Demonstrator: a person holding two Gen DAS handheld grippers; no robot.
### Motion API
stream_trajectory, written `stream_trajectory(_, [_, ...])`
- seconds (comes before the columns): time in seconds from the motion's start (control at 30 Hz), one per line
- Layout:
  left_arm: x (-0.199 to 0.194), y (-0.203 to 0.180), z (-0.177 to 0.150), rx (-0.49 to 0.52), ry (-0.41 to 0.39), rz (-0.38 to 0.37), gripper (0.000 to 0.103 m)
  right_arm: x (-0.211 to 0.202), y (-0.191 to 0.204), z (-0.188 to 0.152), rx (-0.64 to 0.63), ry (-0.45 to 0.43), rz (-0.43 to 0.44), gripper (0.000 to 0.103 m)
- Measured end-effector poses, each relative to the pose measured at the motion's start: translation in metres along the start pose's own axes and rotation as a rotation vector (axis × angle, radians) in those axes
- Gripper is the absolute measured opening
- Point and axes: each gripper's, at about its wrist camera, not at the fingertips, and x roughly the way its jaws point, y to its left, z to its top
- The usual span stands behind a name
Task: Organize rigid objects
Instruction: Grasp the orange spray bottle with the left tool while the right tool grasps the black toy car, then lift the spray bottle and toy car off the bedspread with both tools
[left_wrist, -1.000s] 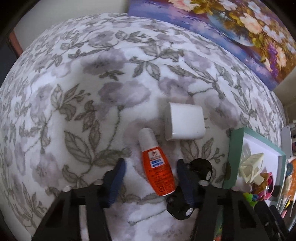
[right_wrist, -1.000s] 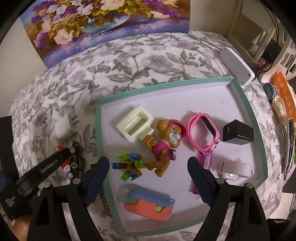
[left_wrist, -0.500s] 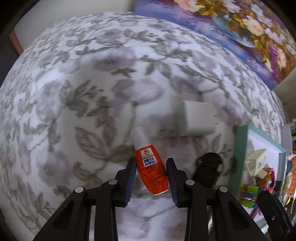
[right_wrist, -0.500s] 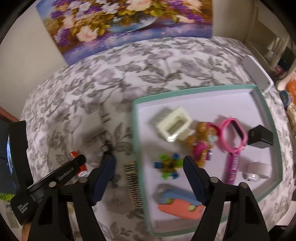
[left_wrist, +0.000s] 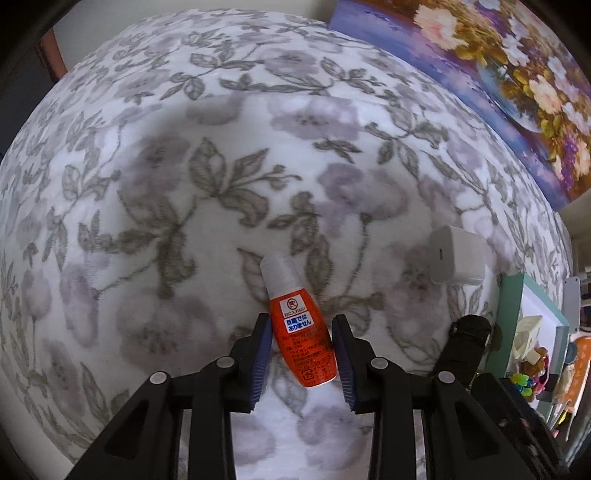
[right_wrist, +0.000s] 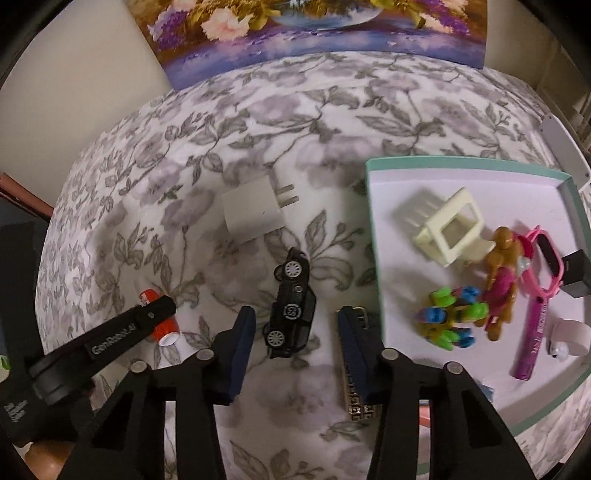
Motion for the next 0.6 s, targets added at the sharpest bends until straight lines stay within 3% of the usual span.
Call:
stream_trajectory(0.3, [-0.005, 0.005, -0.002, 0.022, 0.003, 0.003, 0.036, 0.022, 0.002, 0.002, 0.026, 0.025, -0.015, 0.039])
stream_trajectory(0.6, [0.002, -0.019, -0.004, 0.107, -0.019, 0.097, 0.036, 0.035, 0.009, -0.001, 0.005, 0.027, -0.072, 0.032])
